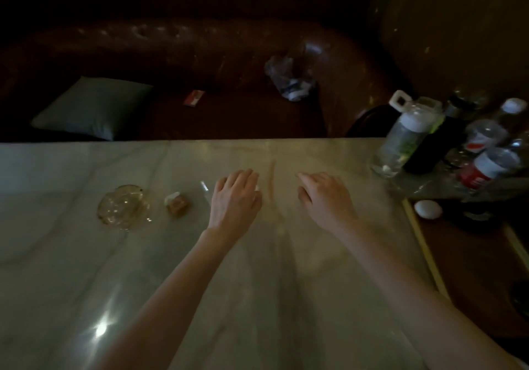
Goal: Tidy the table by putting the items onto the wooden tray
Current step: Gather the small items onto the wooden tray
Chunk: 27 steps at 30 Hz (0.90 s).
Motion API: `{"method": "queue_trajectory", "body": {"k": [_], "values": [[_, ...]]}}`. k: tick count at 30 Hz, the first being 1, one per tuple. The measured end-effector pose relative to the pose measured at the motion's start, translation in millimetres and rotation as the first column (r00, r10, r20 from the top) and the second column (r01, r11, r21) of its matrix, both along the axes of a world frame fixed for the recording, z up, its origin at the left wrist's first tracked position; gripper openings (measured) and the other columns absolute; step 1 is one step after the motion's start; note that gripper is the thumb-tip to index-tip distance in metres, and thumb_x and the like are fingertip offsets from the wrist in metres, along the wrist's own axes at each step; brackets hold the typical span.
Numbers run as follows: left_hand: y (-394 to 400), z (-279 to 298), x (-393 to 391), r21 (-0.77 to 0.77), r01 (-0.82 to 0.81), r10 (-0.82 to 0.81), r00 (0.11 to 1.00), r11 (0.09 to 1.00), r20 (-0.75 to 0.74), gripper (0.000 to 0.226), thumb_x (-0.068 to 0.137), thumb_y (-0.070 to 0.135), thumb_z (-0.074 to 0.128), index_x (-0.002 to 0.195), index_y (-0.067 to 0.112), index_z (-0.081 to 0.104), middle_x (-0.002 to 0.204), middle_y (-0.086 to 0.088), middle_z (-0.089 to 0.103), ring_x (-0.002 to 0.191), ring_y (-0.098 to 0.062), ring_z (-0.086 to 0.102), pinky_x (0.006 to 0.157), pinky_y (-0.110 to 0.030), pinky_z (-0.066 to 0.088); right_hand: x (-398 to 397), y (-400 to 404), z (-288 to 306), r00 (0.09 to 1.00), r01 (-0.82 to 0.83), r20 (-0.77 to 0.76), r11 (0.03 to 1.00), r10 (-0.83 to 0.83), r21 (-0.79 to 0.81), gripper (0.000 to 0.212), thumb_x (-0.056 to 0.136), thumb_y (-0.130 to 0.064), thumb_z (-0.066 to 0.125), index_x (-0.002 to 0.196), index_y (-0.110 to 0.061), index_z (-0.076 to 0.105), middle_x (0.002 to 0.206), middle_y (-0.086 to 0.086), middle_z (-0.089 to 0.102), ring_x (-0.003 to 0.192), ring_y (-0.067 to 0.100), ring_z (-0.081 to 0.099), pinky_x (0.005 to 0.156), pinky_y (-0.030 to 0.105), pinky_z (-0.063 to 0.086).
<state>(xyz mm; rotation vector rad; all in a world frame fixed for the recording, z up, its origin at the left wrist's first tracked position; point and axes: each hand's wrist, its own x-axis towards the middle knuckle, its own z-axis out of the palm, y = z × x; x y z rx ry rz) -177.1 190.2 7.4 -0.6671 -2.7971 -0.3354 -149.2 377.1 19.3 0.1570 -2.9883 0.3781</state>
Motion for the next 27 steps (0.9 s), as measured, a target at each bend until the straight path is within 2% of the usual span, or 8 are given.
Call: {"method": "queue_trajectory", "body": {"k": [3, 6, 12, 15, 18, 21, 24, 27], "values": [[-40, -8, -11, -0.029, -0.051, 0.051, 0.999, 0.998, 0.010, 0.043, 0.079, 0.023, 0.065, 0.117, 0.004, 0.056, 0.121, -0.014, 0.061, 0.111, -0.030, 0.057, 0.088, -0.043, 0.047, -14, -34, -11, 1.000, -0.026, 0.018, 1.000, 0.025, 0.016, 0.037, 0.091, -0.018, 0.046, 0.127, -0.009, 0.051, 0.114, 0.010, 0.066, 0.109, 0.029, 0.056, 0.090, 0.040, 0.039], [-70, -18, -22, -0.076, -0.080, 0.083, 0.996, 0.994, 0.029, 0.056, 0.074, 0.024, 0.071, 0.122, 0.002, 0.051, 0.127, -0.016, 0.057, 0.117, -0.031, 0.054, 0.094, -0.047, 0.044, -27, -61, -24, 0.998, -0.026, 0.054, 0.999, 0.024, 0.038, 0.044, 0.093, -0.021, 0.045, 0.136, -0.008, 0.041, 0.126, 0.011, 0.059, 0.119, 0.027, 0.050, 0.099, 0.040, 0.036], [-105, -52, -43, -0.083, -0.136, 0.147, 0.978, 0.987, 0.147, 0.077, 0.072, 0.033, 0.073, 0.132, -0.001, 0.039, 0.136, -0.018, 0.047, 0.126, -0.033, 0.044, 0.102, -0.045, 0.037, -48, -89, -58, 0.991, -0.027, 0.133, 0.998, 0.019, 0.058, 0.054, 0.094, -0.024, 0.045, 0.143, -0.007, 0.029, 0.144, 0.011, 0.043, 0.134, 0.026, 0.038, 0.109, 0.038, 0.029], [-109, -67, -48, 0.004, -0.174, 0.166, 0.947, 0.985, 0.274, 0.082, 0.082, 0.038, 0.062, 0.142, 0.002, 0.019, 0.149, -0.014, 0.029, 0.137, -0.028, 0.025, 0.110, -0.040, 0.024, -57, -93, -80, 0.981, -0.005, 0.191, 0.998, -0.008, 0.066, 0.051, 0.095, -0.023, 0.043, 0.143, -0.009, 0.029, 0.147, 0.010, 0.040, 0.137, 0.025, 0.034, 0.111, 0.038, 0.027], [-106, -77, -55, 0.122, -0.222, 0.160, 0.908, 0.967, 0.387, 0.083, 0.084, 0.035, 0.061, 0.143, 0.003, 0.011, 0.149, -0.012, 0.026, 0.136, -0.026, 0.024, 0.111, -0.034, 0.021, -63, -96, -97, 0.973, 0.017, 0.230, 0.998, -0.030, 0.059, 0.049, 0.098, -0.025, 0.035, 0.144, -0.010, 0.028, 0.150, 0.010, 0.036, 0.140, 0.025, 0.029, 0.114, 0.038, 0.023], [-101, -89, -62, 0.169, -0.240, 0.135, 0.871, 0.956, 0.472, 0.085, 0.082, 0.030, 0.064, 0.143, 0.003, 0.011, 0.145, -0.012, 0.034, 0.130, -0.027, 0.031, 0.108, -0.031, 0.021, -68, -96, -110, 0.964, 0.027, 0.261, 0.997, -0.046, 0.077, 0.049, 0.099, -0.028, 0.028, 0.145, -0.011, 0.025, 0.152, 0.008, 0.032, 0.142, 0.024, 0.025, 0.115, 0.038, 0.019], [-97, -104, -66, 0.219, -0.271, 0.124, 0.847, 0.937, 0.517, 0.081, 0.077, 0.024, 0.070, 0.139, 0.003, 0.022, 0.135, -0.014, 0.045, 0.123, -0.029, 0.040, 0.103, -0.032, 0.027, -70, -96, -119, 0.957, 0.025, 0.285, 0.997, -0.046, 0.075, 0.058, 0.092, -0.034, 0.017, 0.140, -0.008, 0.036, 0.146, 0.010, 0.041, 0.137, 0.026, 0.034, 0.112, 0.041, 0.025], [-94, -115, -66, 0.254, -0.313, 0.144, 0.842, 0.915, 0.520, 0.075, 0.073, 0.024, 0.073, 0.134, 0.003, 0.033, 0.127, -0.014, 0.052, 0.116, -0.029, 0.045, 0.098, -0.032, 0.032, -68, -94, -125, 0.951, 0.038, 0.305, 0.999, -0.046, 0.033, 0.051, 0.092, -0.028, 0.036, 0.136, -0.004, 0.041, 0.141, 0.014, 0.046, 0.132, 0.030, 0.040, 0.109, 0.040, 0.029]]}}
